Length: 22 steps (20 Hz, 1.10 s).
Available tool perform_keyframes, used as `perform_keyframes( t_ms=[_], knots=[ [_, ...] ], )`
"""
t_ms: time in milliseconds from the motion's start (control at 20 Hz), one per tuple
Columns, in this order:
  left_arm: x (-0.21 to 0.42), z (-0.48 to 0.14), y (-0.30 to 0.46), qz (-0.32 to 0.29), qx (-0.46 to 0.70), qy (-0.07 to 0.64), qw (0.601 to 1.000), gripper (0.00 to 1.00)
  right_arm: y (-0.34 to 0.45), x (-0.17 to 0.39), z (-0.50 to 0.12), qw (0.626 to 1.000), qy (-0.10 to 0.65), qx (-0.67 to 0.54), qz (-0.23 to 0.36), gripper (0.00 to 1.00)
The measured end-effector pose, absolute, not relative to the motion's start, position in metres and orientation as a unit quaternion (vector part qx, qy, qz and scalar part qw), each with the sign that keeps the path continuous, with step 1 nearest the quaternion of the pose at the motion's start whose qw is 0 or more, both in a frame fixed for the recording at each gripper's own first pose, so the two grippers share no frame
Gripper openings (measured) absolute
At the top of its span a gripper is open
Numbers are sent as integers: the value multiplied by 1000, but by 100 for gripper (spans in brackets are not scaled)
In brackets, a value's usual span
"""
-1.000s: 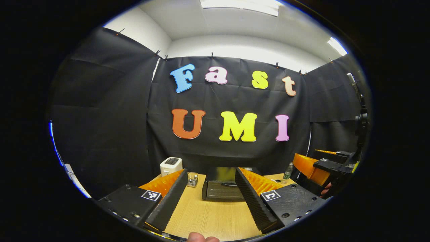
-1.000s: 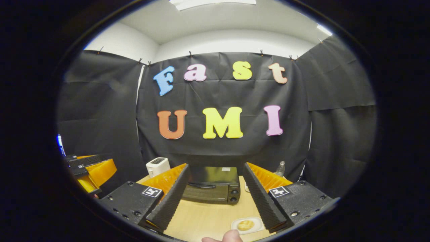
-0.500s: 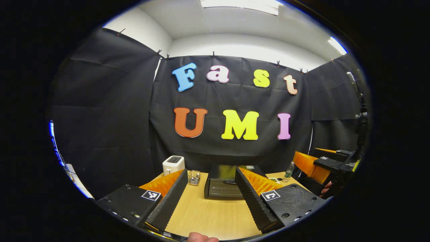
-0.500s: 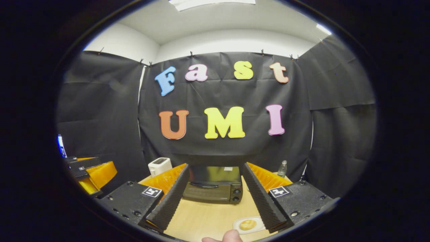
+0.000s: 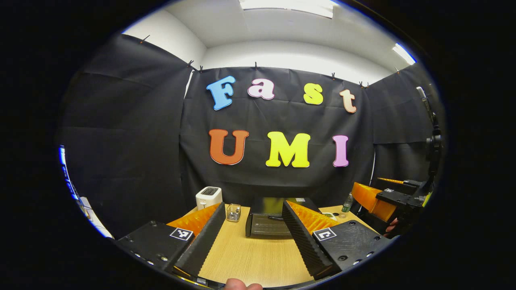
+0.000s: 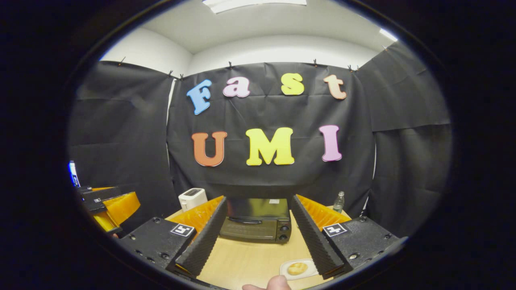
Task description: Open the electric oven with the left hand, put the food in, and close the electric oven.
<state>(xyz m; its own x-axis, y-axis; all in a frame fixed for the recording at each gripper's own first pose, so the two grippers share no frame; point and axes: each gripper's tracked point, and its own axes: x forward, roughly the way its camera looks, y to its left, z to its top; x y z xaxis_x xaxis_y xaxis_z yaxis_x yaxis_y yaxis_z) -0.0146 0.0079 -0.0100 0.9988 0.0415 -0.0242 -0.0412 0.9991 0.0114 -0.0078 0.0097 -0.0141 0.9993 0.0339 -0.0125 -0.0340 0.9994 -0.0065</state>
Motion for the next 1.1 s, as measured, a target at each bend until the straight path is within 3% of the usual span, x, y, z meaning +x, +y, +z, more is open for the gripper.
perform_keyframes(
  t_ms=[50, 100, 300, 350, 400, 750, 1100],
  knots=[
    [-15, -9, 9, 22, 6, 11, 1000, 83, 11, -8, -14, 1000, 7, -3, 19, 100],
    [-16, -9, 8, 22, 5, 11, 1000, 92, 10, -7, -15, 1000, 8, -2, 19, 100],
    [-17, -11, 11, 28, 7, 13, 999, 92, 12, -7, -14, 1000, 5, 2, 24, 100],
    [-18, -13, 11, 29, 7, 16, 999, 83, 13, -6, -14, 1000, 5, 3, 26, 100],
    [-18, -13, 11, 31, 6, 17, 999, 93, 13, -6, -15, 1000, 6, 3, 28, 100],
    [-8, -21, 4, 38, 5, 20, 999, 93, -9, 2, -20, 1000, 13, -3, 16, 100],
    [20, -56, -38, -2, 7, 55, 998, 93, -70, 9, -33, 998, 33, -21, -51, 100]
  ],
)
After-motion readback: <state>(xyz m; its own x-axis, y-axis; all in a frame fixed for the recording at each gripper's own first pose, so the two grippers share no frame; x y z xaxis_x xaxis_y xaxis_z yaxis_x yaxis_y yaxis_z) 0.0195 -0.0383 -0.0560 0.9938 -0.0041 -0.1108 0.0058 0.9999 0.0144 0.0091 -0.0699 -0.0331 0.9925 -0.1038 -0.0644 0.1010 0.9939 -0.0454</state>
